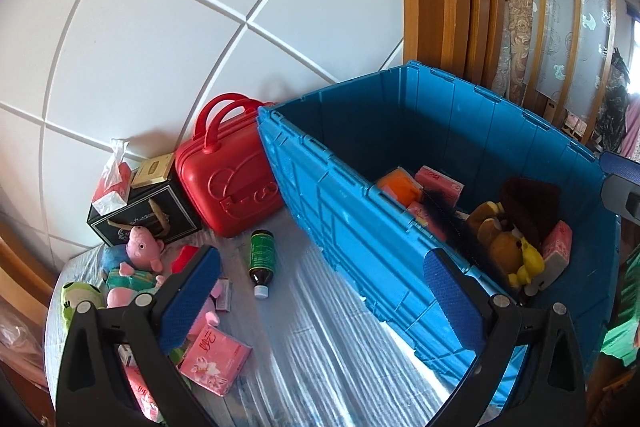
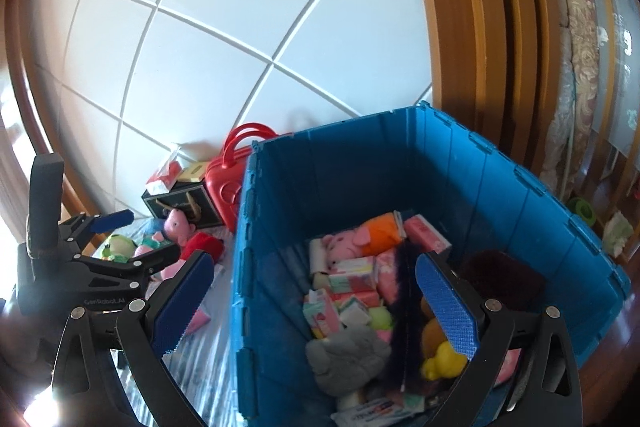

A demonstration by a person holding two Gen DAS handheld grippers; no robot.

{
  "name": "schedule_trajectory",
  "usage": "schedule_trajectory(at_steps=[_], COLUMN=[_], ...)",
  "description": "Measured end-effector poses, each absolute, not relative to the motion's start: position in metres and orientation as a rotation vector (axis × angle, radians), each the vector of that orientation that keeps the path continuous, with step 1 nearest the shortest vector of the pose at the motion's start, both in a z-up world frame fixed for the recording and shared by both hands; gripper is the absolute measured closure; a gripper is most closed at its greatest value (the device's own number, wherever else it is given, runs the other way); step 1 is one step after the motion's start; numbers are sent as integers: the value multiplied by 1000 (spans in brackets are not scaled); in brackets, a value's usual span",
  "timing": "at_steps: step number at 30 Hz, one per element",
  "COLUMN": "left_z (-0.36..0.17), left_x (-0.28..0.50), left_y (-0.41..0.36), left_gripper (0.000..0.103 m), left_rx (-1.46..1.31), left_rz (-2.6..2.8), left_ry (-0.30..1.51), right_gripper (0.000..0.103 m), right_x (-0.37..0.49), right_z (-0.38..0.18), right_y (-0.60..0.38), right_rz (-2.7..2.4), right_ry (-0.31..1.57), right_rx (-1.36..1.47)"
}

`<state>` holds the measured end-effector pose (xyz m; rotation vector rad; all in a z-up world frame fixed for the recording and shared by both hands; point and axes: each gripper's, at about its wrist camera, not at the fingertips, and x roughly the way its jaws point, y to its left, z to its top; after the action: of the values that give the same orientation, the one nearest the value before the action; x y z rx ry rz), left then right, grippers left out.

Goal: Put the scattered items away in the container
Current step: 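Move both empty grippers back to the pile on the bed, then grasp the yellow duck plush with the left gripper while the right gripper grasps the Paracetamol tablets box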

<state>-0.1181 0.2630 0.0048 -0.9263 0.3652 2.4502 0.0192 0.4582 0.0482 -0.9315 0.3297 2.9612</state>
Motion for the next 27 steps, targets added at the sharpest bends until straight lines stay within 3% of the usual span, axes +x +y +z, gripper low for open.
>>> schedule_trajectory(at_steps=[15, 27], left_z=[-36, -86], left_x=[-133, -146], left_y=[81, -48], left_gripper=[0, 0], left_rx=[-1089, -1254], left_rz=[2539, 2600], left_ry=[289, 249], right_gripper=[1, 1], right_x=[-11, -37], right_z=[29, -24], right_y=[302, 187], right_rz=[3025, 3075], right_ry=[274, 220], right_rx=[-1084, -1289])
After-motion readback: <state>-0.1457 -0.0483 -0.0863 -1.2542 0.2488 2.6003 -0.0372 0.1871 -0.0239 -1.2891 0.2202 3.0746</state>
